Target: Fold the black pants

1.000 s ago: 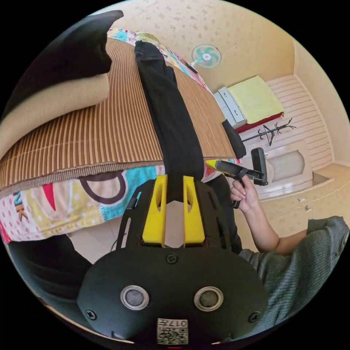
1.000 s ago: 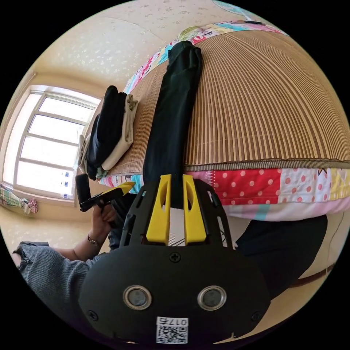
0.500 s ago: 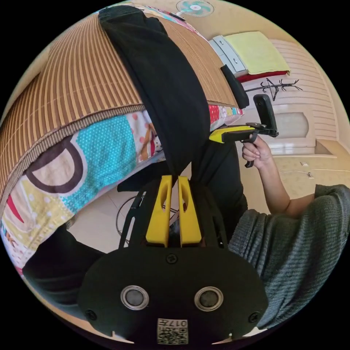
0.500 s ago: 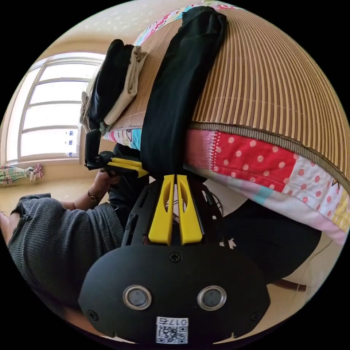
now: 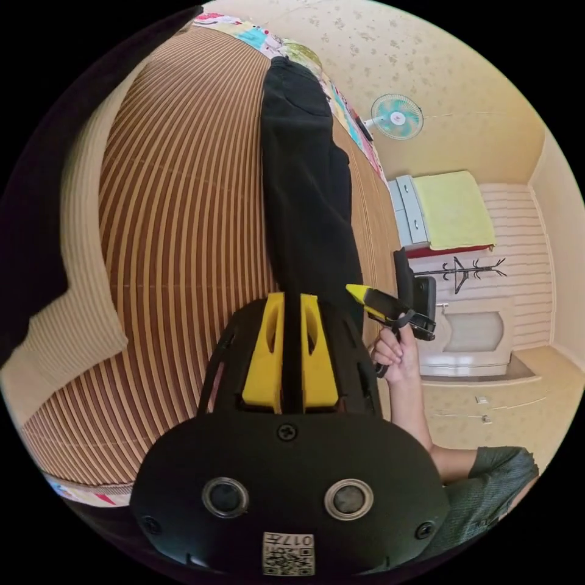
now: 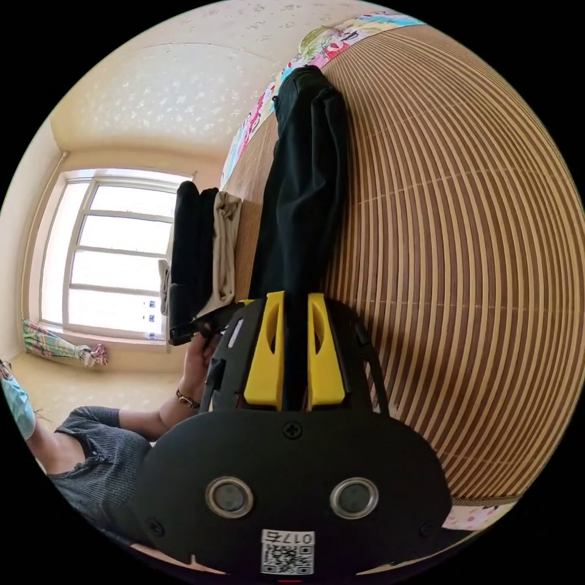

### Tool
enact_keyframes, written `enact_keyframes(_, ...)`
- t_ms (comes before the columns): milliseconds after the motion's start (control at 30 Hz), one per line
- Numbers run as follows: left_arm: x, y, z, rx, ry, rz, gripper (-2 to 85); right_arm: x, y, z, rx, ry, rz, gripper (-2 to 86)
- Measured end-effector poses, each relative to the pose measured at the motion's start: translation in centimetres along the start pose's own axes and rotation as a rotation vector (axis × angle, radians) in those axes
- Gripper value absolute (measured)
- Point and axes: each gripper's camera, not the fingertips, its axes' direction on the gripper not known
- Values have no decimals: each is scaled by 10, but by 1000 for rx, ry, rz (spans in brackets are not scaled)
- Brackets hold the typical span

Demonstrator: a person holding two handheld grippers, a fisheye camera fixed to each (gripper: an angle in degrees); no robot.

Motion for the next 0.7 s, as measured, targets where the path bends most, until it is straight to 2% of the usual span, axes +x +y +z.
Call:
enact_keyframes(33, -1, 3, -3, -7, 13, -10, 36, -2, 4, -2, 7, -1, -9, 45)
enact_keyframes(100, 2, 17, -19, 24, 124, 24, 25, -14, 30, -23, 65, -148, -74, 35)
enact_keyframes(167, 21, 50, -61, 92, 350, 138, 16, -32, 55, -49, 105, -263, -152, 31)
enact_keyframes(200, 30, 60, -74, 111, 376, 173, 16, -49, 74, -70, 137, -299, -221, 29)
enact_keyframes(367, 137, 134, -199, 262, 616, 608, 14, -151, 133, -160, 248, -453, -584, 26)
enact_keyframes(467, 207, 168, -273, 364, 653, 850, 17, -236, 168, -213, 303, -416, -812, 25)
enact_keyframes(600, 276, 208, -351, 478, 697, 1045, 21, -336, 229, -269, 402, -368, -1074, 24)
enact_keyframes(700, 321, 234, -395, 561, 628, 1100, 23, -377, 252, -290, 473, -286, -1052, 24)
